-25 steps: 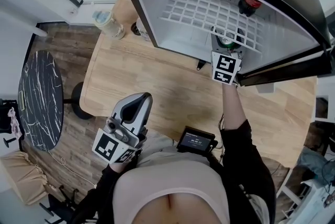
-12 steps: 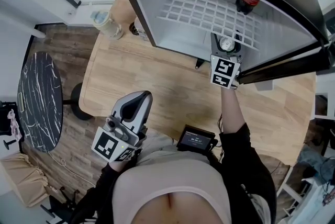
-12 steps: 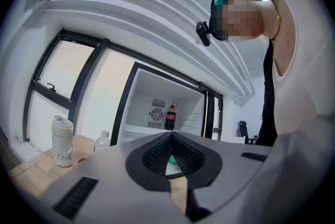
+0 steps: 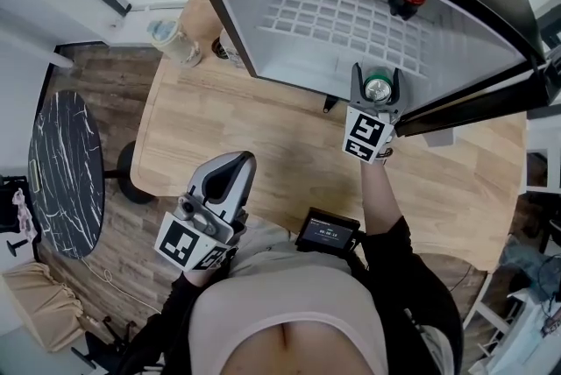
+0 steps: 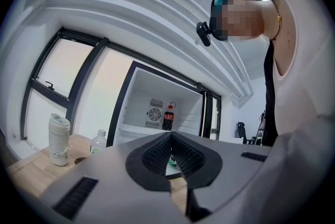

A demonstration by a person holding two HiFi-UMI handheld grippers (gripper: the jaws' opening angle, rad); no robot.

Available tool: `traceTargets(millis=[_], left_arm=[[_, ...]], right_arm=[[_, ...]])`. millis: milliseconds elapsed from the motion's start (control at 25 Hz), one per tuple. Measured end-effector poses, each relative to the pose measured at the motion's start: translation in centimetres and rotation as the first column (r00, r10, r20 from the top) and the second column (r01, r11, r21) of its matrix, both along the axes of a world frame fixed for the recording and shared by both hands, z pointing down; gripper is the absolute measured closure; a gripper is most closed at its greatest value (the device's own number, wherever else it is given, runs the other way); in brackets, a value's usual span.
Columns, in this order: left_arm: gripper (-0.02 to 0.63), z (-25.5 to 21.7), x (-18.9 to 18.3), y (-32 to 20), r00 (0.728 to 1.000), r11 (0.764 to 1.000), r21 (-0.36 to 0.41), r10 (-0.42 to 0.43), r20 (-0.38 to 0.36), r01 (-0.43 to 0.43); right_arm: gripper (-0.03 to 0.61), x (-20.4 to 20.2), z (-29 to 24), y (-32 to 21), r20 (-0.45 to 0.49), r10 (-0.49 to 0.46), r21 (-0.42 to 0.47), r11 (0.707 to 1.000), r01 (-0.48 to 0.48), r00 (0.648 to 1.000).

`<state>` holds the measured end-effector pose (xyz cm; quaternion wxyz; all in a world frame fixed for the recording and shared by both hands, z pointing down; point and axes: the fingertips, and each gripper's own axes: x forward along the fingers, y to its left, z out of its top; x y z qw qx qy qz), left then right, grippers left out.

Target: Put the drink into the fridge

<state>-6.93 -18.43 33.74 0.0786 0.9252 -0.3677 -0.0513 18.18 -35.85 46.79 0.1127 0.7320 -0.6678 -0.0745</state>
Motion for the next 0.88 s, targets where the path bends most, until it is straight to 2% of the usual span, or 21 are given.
traceTargets(millis=[240,520,680,880], left_arm=[[0.609,-0.2,0.5,0.0,1.000,1.000,0.004,0.015,-0.006,-0.015],[0.609,-0.1,1.5,0.3,0.999,0.999,0.002,0.033,-0.012,-0.033],[0.609,0.2,1.2,0.2,1.000,1.000,-0.010,0.025,-0.015,-0.025],[0.609,0.4,1.3,0.0,0.999,0.999,-0.015,0.029,-0.021,-0.030]], right_arm=[[0.216,2.3,1.6,1.6,0.085,0.080,-0.050,0.996,-0.076,0.993],[0.222,1.8,2.1,2.1,0.022,0.094,-0.012,0.996,-0.094,0.995],[0.222,2.7,2.7,2.5,0.086,0.122,0.004,0.992,-0.122,0.989],[0.222,2.3,2.7,0.4,0.080,0.093,0.012,0.996,-0.094,0.992]])
